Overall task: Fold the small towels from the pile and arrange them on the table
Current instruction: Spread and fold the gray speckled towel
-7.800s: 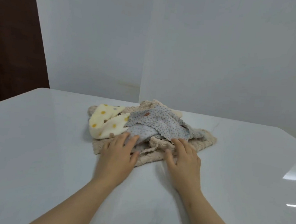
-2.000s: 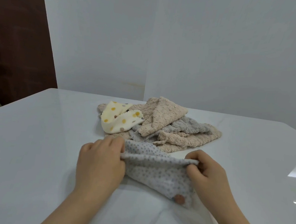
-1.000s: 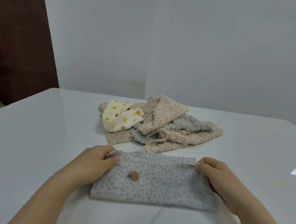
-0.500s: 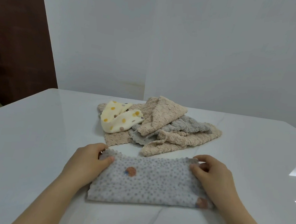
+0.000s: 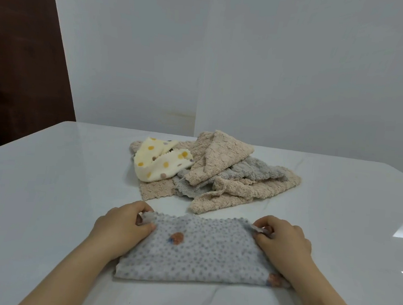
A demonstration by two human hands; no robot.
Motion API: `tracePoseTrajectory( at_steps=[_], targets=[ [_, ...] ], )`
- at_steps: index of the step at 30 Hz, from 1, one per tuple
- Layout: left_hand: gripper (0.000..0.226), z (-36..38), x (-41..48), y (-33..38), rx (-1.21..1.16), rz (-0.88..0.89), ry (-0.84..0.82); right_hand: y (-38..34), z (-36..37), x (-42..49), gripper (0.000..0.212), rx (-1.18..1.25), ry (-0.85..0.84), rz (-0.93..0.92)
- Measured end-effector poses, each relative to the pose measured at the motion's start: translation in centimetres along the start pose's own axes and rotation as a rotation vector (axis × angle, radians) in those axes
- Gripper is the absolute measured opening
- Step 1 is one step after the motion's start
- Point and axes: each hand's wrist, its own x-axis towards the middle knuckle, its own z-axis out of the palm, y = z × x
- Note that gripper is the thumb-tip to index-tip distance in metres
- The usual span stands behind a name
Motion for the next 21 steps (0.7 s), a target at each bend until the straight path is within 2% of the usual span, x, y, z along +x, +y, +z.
tracePoseTrajectory(
  at_steps=[1, 3, 7, 9, 13, 16, 21],
  targets=[
    [0.008, 0.0, 0.0, 0.0, -0.021, 0.012, 0.012, 0.0, -0.1, -0.1, 0.008, 0.018, 0.003, -0.005],
    [0.008, -0.1, 0.0, 0.1, -0.129, 0.02, 0.058, 0.2, -0.1, -0.3, 0.018, 0.105, 0.02, -0.042],
    [0.009, -0.3, -0.2, 0.7, -0.521, -0.016, 0.14, 0.5, -0.3, -0.4, 0.022, 0.495, 0.043, -0.052],
    [0.006, -0.3, -0.2, 1.2, -0.625, -0.022, 0.146, 0.6, -0.3, -0.4, 0.021, 0.647, 0.037, -0.043],
    [0.021, -0.5, -0.3, 1.2, -0.645, 0.012, 0.171, 0.3, -0.7, -0.6, 0.021, 0.826, -0.003, -0.075],
    [0.039, -0.8, -0.5, 1.0, -0.568, 0.083, 0.138, 0.2, -0.8, -0.5, 0.018, 0.835, 0.025, -0.095],
    [0.027, -1.1, -0.4, 0.9, -0.502, 0.127, 0.164, 0.2, -1.0, -0.3, 0.018, 0.932, 0.072, -0.036]
  ],
)
